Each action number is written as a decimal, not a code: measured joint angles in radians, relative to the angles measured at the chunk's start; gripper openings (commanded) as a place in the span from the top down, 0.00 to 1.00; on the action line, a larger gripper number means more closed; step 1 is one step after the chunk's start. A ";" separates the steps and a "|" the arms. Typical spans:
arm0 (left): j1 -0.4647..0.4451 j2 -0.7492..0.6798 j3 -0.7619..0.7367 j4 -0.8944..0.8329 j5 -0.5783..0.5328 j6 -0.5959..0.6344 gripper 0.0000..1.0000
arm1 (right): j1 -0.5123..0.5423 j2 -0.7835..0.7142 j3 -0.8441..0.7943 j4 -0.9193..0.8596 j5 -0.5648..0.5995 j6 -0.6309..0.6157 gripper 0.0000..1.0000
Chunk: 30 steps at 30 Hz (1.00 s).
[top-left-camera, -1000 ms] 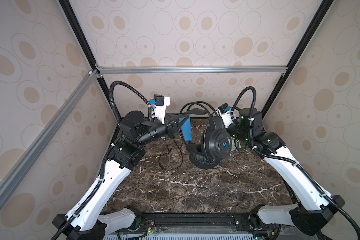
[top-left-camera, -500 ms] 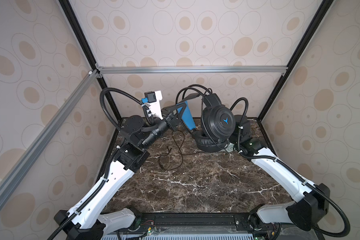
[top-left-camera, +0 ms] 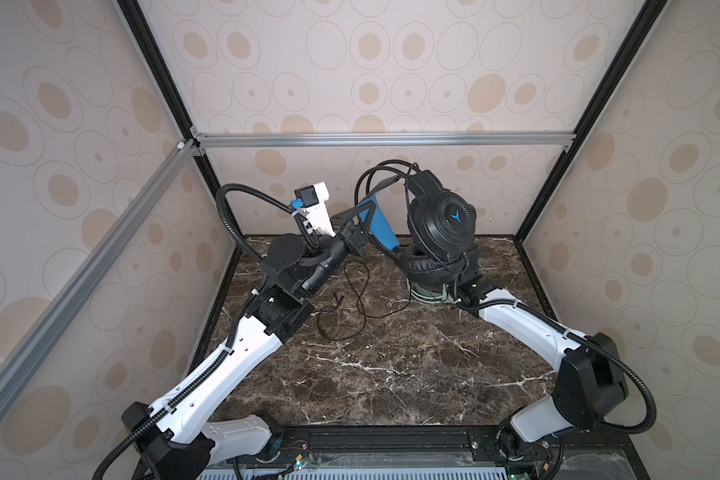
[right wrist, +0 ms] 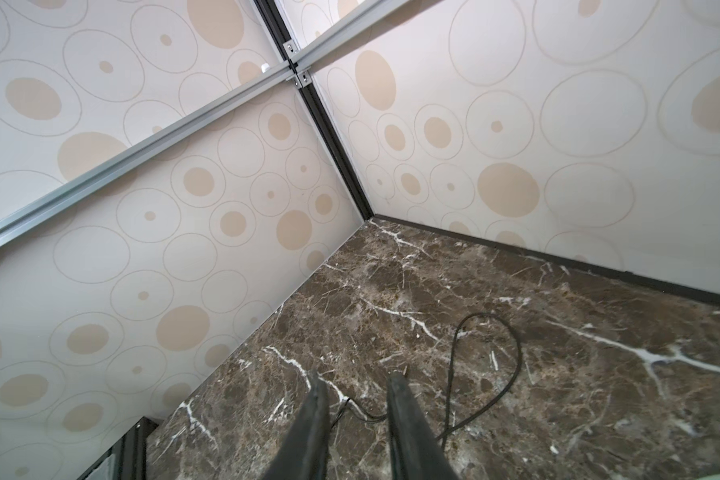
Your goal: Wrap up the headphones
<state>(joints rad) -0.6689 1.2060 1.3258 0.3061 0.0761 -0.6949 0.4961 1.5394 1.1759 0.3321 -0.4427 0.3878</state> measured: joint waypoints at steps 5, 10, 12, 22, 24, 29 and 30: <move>-0.001 0.002 -0.011 0.036 -0.100 -0.019 1.00 | 0.000 0.009 -0.035 0.021 -0.014 0.027 0.91; -0.002 0.034 -0.013 0.084 -0.209 -0.043 1.00 | 0.002 0.006 -0.043 -0.012 -0.001 0.013 0.98; -0.003 0.058 -0.012 0.100 -0.245 -0.056 1.00 | 0.004 -0.006 -0.056 -0.035 0.015 -0.002 1.00; -0.021 0.168 -0.006 0.126 -0.446 -0.115 1.00 | 0.047 -0.128 -0.078 -0.247 0.154 -0.124 1.00; -0.021 0.194 0.015 0.124 -0.485 -0.122 1.00 | 0.065 -0.163 -0.078 -0.290 0.187 -0.156 1.00; -0.021 0.250 0.055 0.127 -0.532 -0.152 1.00 | 0.101 -0.231 -0.088 -0.369 0.247 -0.216 1.00; -0.021 0.261 0.061 0.127 -0.537 -0.161 1.00 | 0.110 -0.243 -0.092 -0.385 0.257 -0.225 1.00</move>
<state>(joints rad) -0.6903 1.4666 1.3869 0.4335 -0.4610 -0.8555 0.6060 1.2968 1.0840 -0.0525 -0.1860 0.1623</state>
